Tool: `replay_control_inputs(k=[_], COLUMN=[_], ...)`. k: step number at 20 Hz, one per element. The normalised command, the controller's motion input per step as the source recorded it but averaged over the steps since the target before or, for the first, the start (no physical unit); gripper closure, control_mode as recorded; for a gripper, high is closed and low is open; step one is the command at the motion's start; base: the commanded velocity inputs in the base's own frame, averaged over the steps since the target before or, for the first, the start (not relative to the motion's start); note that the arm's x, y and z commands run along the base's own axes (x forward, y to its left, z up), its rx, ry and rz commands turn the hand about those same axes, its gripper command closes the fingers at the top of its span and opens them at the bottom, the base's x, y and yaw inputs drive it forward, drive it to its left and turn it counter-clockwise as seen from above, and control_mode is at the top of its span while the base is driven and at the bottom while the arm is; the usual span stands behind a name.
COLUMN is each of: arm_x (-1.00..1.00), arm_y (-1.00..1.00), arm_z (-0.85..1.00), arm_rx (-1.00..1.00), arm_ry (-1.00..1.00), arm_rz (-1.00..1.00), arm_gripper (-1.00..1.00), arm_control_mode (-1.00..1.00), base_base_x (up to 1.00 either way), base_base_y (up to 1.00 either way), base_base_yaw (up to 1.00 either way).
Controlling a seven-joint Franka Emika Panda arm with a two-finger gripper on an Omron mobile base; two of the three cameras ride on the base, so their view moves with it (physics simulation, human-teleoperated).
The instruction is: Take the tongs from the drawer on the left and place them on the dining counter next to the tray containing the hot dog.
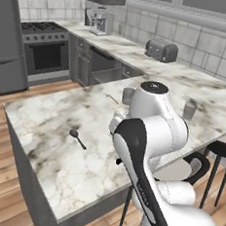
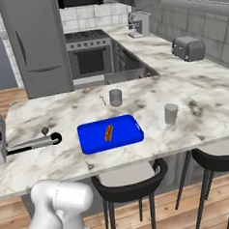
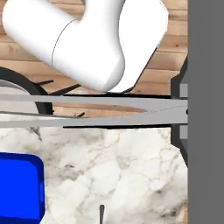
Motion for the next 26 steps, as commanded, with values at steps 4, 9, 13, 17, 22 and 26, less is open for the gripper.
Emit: replay_control_inputs(k=[4, 9, 13, 17, 22, 26], arm_x=[1.0, 0.99, 0.57, 0.34, 0.27, 0.09], arm_y=[0.15, 0.07, -0.07, -0.21, -0.16, -0.05], arm_z=[0.0, 0.0, -0.19, -0.27, -0.27, -0.35], arm_rx=[0.0, 0.0, -0.01, -0.02, -0.04, -0.11], arm_ry=[0.0, 0.02, 0.05, 0.01, 0.0, 0.0], arm_rz=[-0.25, -0.16, 0.34, 0.61, 0.69, 0.84], arm_gripper=[1.0, 1.0, 1.0, 1.0, 1.0, 1.0], arm_control_mode=[-1.0, -1.0, -1.0, -1.0, -1.0, -1.0], base_base_x=[0.0, 0.0, 0.0, 0.0, 0.0, 0.0], base_base_y=[0.0, 0.0, 0.0, 0.0, 0.0, 0.0], base_base_yaw=[0.0, 0.0, 0.0, 0.0, 0.0, 0.0])
